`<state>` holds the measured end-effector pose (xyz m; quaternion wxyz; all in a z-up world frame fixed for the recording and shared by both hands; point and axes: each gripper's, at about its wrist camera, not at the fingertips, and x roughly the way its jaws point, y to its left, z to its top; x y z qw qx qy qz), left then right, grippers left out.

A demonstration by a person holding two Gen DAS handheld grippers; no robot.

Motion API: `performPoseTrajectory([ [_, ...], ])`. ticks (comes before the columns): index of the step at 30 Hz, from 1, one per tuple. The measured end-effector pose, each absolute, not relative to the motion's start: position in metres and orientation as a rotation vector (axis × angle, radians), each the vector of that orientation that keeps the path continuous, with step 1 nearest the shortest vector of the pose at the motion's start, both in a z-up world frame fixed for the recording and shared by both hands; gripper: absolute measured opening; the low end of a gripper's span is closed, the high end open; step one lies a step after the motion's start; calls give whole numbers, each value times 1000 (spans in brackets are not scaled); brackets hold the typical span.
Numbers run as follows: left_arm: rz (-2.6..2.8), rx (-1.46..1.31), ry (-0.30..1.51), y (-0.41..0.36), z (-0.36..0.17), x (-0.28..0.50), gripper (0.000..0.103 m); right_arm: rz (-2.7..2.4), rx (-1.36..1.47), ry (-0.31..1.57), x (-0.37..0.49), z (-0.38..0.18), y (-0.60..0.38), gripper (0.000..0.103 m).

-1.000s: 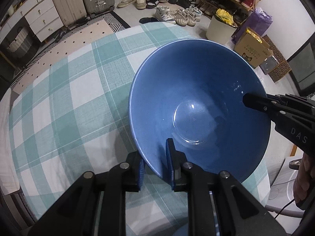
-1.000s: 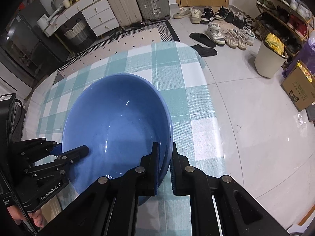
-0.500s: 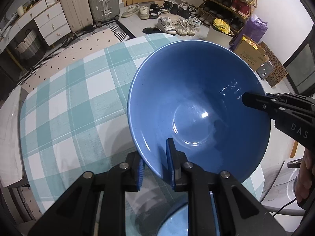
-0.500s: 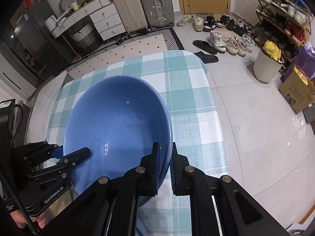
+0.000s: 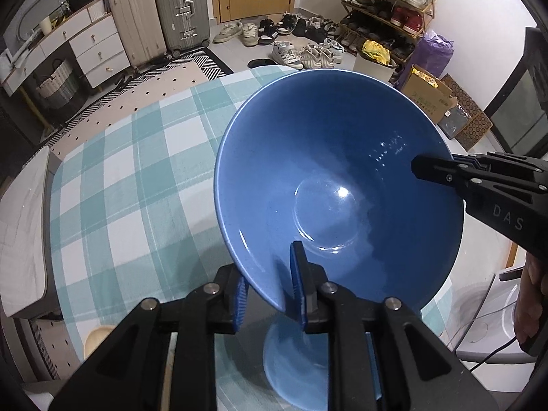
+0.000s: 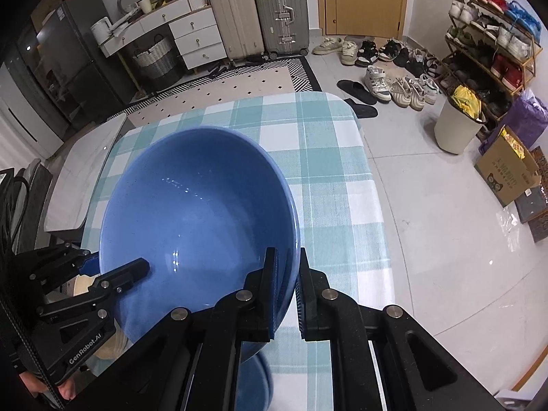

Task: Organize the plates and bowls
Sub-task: 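Carry the held blue bowl with both tools toward the nested blue bowls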

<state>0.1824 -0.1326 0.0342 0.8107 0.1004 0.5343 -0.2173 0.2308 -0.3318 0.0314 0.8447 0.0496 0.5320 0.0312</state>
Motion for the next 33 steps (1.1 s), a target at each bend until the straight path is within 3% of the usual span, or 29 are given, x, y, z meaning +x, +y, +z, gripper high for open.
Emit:
performPoseTrajectory([
  [33,-469,155,1112,-90,0,80,23,117,51,1138,123,4,-288,10],
])
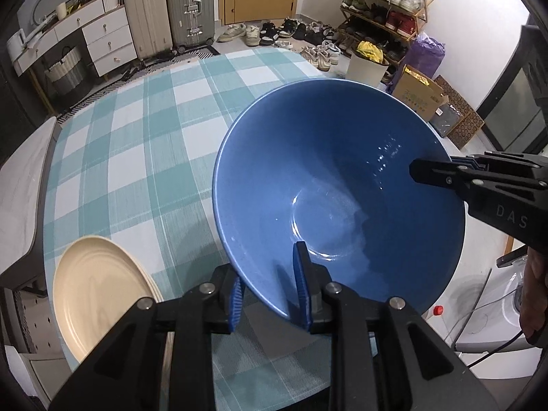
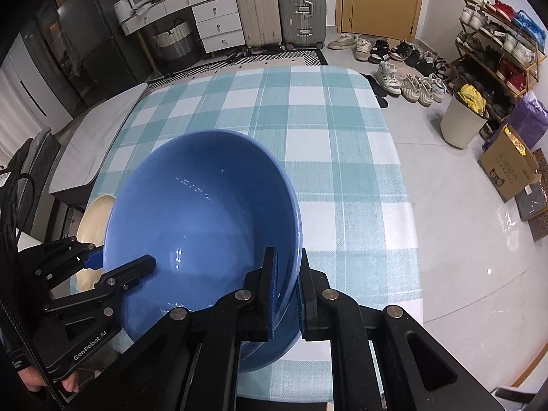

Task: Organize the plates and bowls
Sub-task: 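Carry the held blue bowl with both tools toward the nested blue bowls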

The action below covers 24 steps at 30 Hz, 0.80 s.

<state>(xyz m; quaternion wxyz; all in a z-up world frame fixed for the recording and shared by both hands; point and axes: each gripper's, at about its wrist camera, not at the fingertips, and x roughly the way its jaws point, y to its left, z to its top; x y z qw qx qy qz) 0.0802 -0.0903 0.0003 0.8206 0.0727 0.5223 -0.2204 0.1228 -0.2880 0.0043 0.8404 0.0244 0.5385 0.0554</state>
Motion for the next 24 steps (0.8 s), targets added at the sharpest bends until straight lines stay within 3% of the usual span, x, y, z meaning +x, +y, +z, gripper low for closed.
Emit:
performPoseTrajectory([
  [24,-393,281,1084,-102,-38,57,24,104,6,1133,90,-42,-279,11],
])
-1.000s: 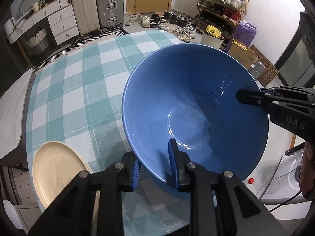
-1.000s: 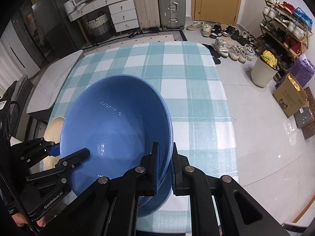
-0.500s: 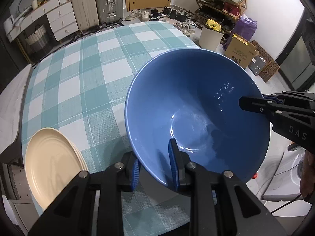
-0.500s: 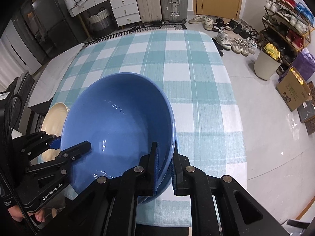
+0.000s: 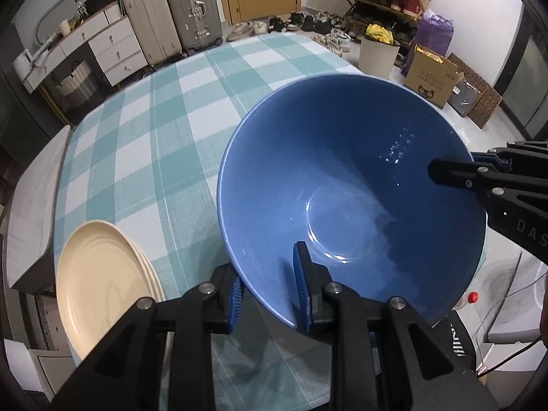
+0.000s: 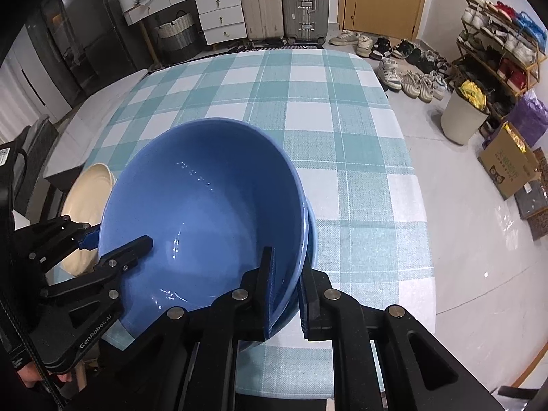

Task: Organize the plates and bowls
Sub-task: 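Carry the held blue bowl with both tools toward the nested blue bowls, then lower the held bowl into the nested blue bowls and open both tools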

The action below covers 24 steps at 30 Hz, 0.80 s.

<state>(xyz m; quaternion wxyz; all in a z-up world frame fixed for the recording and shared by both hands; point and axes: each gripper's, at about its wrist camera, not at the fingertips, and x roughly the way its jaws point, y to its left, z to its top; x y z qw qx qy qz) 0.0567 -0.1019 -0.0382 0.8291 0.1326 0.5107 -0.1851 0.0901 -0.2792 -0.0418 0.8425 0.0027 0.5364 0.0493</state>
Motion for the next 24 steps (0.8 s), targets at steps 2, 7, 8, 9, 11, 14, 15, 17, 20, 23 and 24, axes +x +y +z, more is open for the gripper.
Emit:
performPoseTrajectory([
  [2,-394,280,1084,-101,-41,57,24,99,3,1128,89,-43,-279,11],
  [7,-387,282,1089,-104,-45,59,24,101,-31,1111,86,-42,-275,12],
  [8,-388,282,1090,-104,-46,59,25,103,-28,1113,86,-42,-276,12],
  [9,-390,283,1092,-104,-48,59,26,101,-33,1115,86,-42,-276,12],
  [11,-395,269,1100,-103,-50,60,29,105,-38,1107,85,-41,-277,13],
  [14,-396,268,1104,-105,-51,61,30,102,-53,1100,84,-40,-277,13],
  [15,-394,269,1105,-105,-51,61,30,102,-53,1101,84,-40,-277,13],
  [17,-397,263,1106,-105,-51,61,32,103,-49,1100,84,-41,-278,13],
  [20,-371,291,1088,-104,-52,61,42,108,-58,1099,84,-41,-279,13],
  [23,-380,260,1097,-99,-52,64,42,89,-61,1089,84,-39,-286,13],
  [24,-378,256,1098,-98,-51,64,42,79,-58,1081,85,-38,-289,13],
])
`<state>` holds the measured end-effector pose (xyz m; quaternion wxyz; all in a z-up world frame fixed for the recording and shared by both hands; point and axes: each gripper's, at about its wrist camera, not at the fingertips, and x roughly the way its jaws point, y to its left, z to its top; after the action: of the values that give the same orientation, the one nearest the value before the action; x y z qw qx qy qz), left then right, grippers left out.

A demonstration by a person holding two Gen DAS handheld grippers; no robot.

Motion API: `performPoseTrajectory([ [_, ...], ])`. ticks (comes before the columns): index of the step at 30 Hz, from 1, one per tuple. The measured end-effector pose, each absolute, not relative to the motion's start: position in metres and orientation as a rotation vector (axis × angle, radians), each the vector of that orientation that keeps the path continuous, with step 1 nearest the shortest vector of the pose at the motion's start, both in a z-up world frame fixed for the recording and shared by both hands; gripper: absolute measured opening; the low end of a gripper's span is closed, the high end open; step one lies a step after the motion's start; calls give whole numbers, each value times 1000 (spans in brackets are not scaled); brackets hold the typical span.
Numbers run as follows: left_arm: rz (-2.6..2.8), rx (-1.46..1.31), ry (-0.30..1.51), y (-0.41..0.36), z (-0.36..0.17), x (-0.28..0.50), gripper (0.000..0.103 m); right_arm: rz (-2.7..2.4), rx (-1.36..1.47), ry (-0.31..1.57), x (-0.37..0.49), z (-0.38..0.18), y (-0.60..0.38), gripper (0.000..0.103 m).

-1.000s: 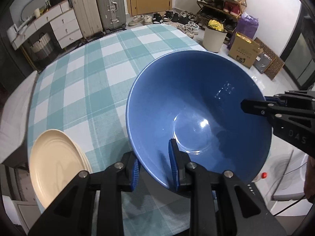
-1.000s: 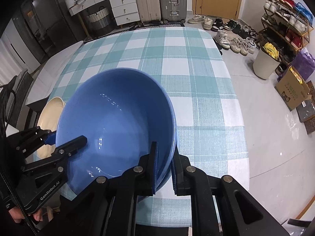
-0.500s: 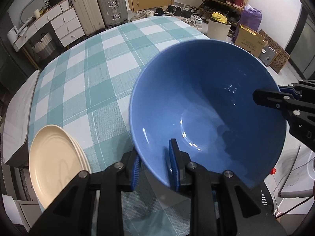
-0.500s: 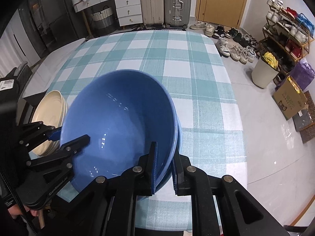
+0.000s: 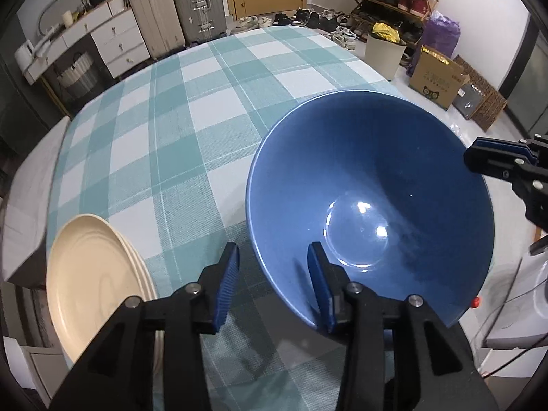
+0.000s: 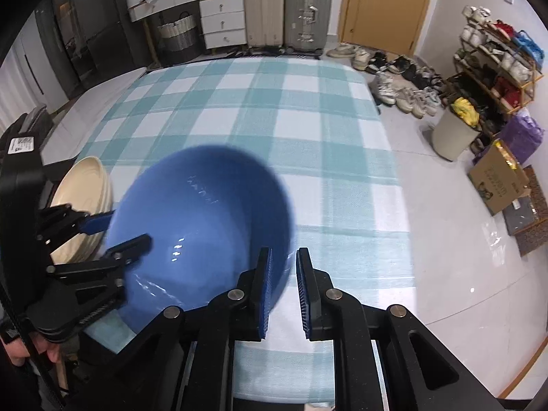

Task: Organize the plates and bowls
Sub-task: 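Lower the held bowl into the nested blue bowls and open both tools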

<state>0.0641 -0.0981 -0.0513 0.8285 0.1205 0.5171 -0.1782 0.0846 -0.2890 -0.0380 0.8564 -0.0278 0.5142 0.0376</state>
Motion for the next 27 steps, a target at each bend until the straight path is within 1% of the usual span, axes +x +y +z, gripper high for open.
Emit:
performPoseTrajectory([
  [4,-367,253,1091,-97,-50,64,42,71,-30,1067,87,-34,-300,13],
  [6,-374,238,1089,-95,-49,62,43,9,-144,1023,85,-30,-298,13],
  [7,-376,227,1082,-93,-47,61,43,9,-156,1009,84,-28,-299,13],
  [9,-386,198,1070,-90,-43,59,44,38,-94,1015,84,-28,-308,13],
  [10,-390,185,1063,-88,-41,58,46,32,-69,1018,84,-28,-311,13],
  [11,-391,171,1057,-86,-40,57,50,30,-63,1018,83,-29,-312,13],
  [16,-408,137,1021,-82,-30,50,51,62,-61,1023,82,-42,-306,13],
  [22,-409,129,1027,-80,-30,49,51,61,-27,1061,86,-63,-311,13],
  [27,-404,112,1032,-79,-29,50,51,49,8,1048,84,-61,-318,13],
])
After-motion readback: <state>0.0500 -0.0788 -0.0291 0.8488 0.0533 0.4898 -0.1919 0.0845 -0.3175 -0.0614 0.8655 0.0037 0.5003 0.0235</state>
